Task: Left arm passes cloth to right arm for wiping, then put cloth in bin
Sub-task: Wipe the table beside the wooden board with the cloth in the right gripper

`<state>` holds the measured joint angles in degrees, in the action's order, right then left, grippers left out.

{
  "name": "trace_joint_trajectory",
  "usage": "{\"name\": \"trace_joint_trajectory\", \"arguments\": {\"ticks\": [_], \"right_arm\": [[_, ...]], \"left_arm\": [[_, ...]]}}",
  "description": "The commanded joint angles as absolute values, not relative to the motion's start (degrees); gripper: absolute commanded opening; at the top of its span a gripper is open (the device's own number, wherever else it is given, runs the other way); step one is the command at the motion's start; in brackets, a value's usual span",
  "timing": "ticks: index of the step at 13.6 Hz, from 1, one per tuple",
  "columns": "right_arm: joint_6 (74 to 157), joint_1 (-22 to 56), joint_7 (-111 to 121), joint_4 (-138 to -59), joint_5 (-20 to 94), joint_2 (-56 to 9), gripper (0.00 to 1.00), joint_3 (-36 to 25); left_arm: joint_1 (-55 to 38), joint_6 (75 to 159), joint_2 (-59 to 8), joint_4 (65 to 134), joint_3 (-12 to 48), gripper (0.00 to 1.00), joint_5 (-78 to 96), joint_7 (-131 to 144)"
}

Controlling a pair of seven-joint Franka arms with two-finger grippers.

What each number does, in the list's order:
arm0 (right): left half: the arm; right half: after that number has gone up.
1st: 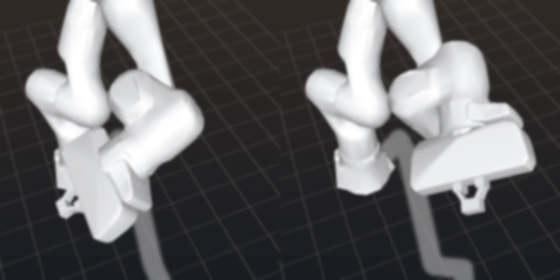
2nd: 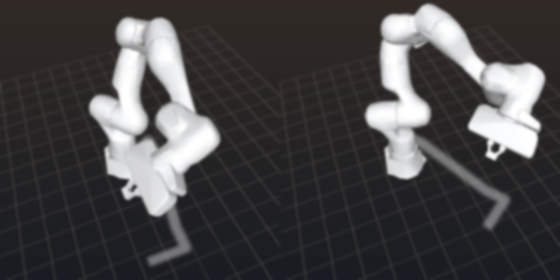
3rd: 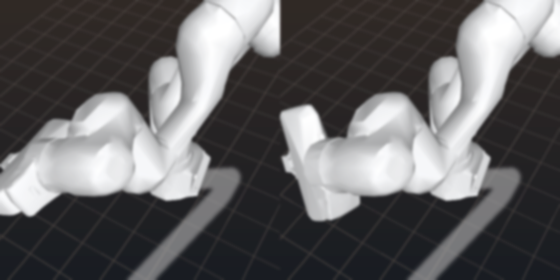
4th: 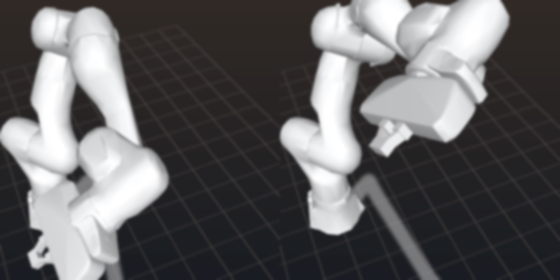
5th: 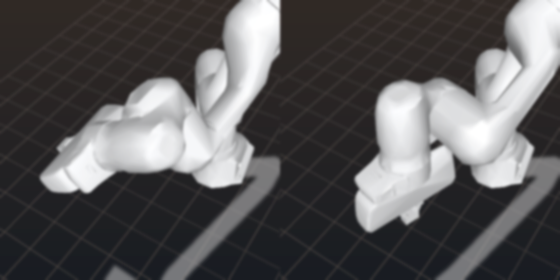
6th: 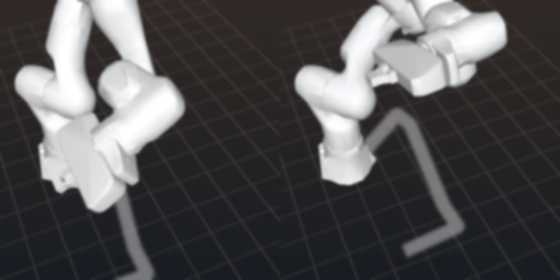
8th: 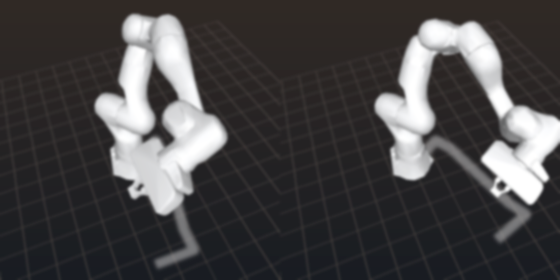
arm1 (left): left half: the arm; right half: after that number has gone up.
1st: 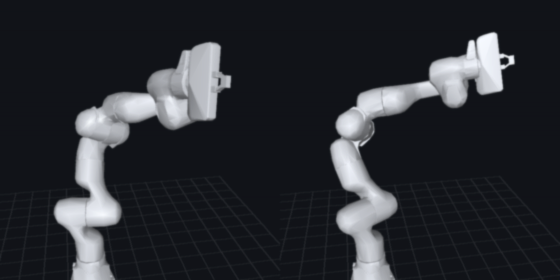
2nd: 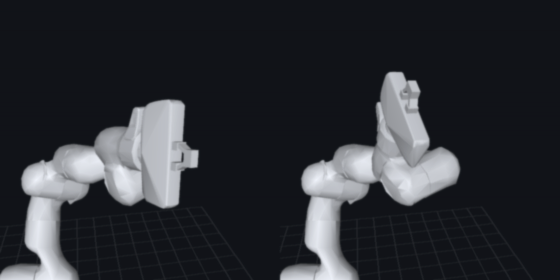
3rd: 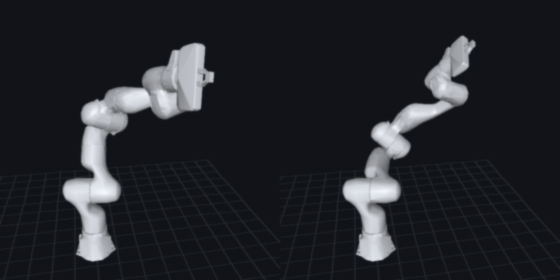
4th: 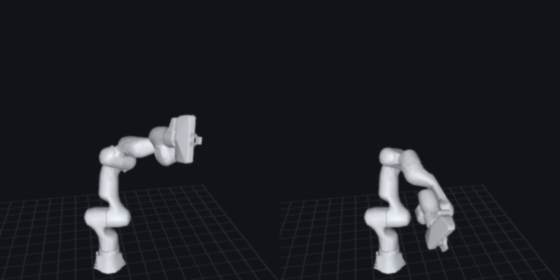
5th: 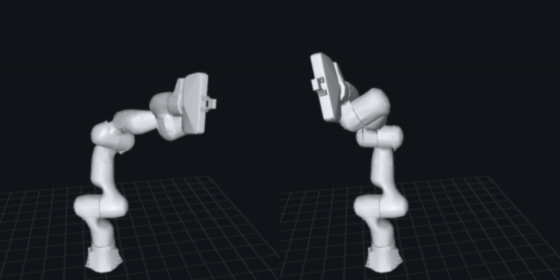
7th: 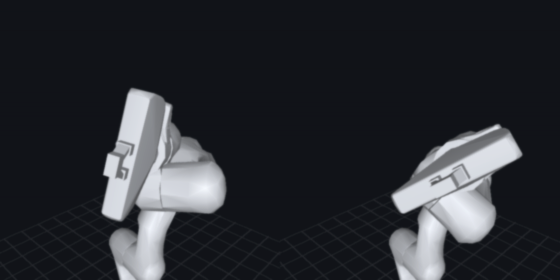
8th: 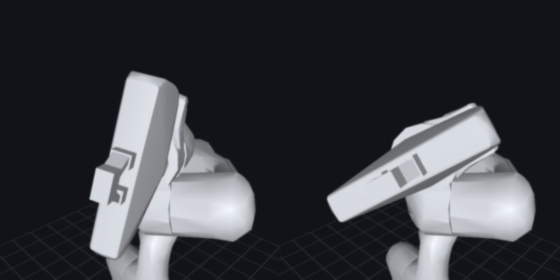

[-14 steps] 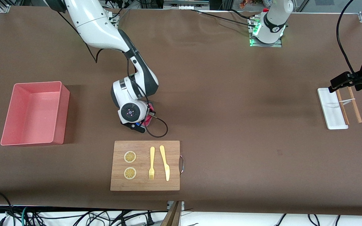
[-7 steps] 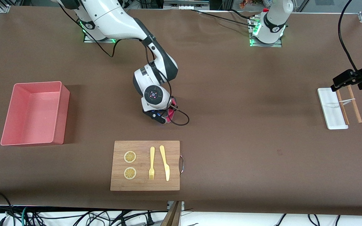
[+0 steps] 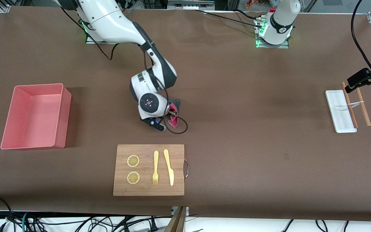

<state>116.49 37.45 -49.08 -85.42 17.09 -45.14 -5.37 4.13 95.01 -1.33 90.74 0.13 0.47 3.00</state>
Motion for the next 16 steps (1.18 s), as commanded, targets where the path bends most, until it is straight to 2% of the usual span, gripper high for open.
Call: {"name": "trace_joint_trajectory", "arguments": {"ticks": [1,3,11,16], "right_arm": [[110.33,34.46,-40.81,-86.04,15.04,-44.03,0.0,-7.28],[106.63,34.54,-35.62,-86.04,14.06,-43.77,0.0,-10.88],[99.41,34.45,-17.77,-86.13,14.06,-43.16,0.0,-21.61],[93.62,34.45,-16.62,-85.43,13.97,-35.53,0.0,-23.81]], "left_arm": [[3.78,95.1,-2.54,88.52,0.0,1.0,0.0,2.72],[3.6,95.1,-4.03,86.49,0.17,1.0,0.17,2.81],[2.81,95.1,-4.66,86.22,0.53,1.0,0.09,2.11],[2.9,95.1,-4.66,85.52,0.53,1.0,0.44,2.11]]}}
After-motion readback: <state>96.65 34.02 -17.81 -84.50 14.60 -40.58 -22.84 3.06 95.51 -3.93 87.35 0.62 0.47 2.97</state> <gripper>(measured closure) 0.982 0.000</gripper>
